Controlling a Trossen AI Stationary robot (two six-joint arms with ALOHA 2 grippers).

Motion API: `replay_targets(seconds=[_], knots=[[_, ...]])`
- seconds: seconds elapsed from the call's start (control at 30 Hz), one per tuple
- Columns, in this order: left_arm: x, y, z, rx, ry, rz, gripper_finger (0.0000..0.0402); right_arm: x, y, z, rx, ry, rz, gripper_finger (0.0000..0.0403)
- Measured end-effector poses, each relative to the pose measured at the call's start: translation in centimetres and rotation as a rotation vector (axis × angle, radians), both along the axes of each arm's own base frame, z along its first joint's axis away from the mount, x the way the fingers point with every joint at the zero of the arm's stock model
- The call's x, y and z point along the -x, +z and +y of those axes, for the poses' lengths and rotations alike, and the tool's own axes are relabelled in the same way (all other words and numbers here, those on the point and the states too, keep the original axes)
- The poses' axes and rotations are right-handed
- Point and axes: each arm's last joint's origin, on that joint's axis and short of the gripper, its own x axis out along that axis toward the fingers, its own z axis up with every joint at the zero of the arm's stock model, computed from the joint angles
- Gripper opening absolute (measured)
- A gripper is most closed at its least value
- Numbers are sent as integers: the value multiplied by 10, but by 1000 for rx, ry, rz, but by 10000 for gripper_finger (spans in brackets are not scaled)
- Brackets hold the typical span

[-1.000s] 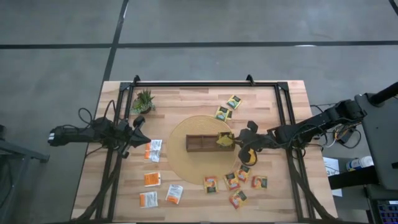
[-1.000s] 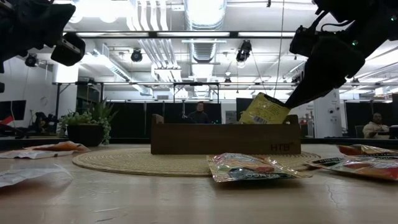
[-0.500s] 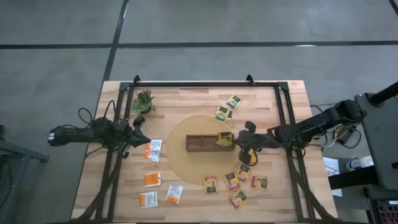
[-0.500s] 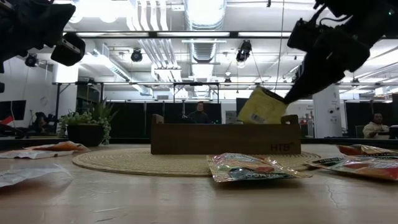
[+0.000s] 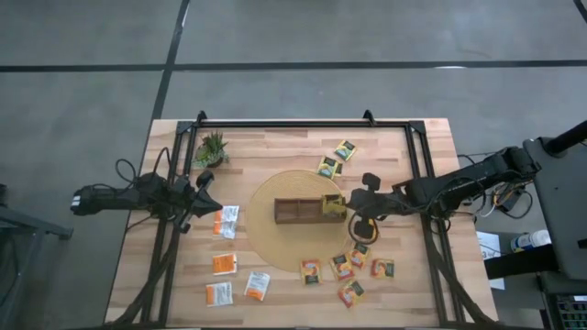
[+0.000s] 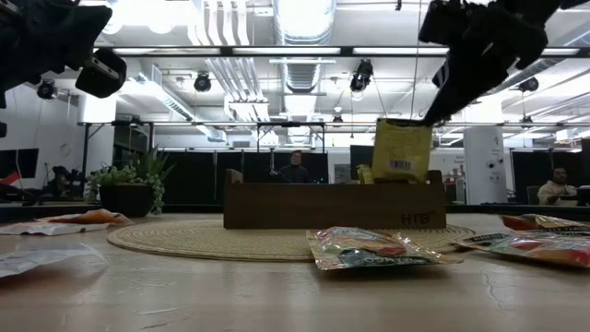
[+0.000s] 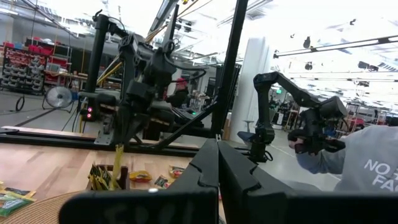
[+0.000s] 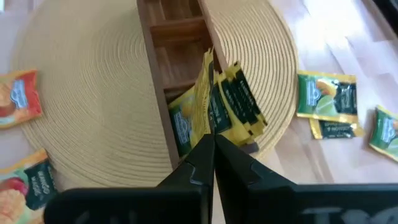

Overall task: Pick & Place Tea
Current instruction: Put the yellow tea bag into the right of the wooden organizer

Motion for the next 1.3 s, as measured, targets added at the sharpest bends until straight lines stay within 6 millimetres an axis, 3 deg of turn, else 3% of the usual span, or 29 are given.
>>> replay_targets(seconds=[1.3], knots=[[0, 0, 0, 0, 0, -1, 0, -3, 0, -10, 39, 77, 28, 12]])
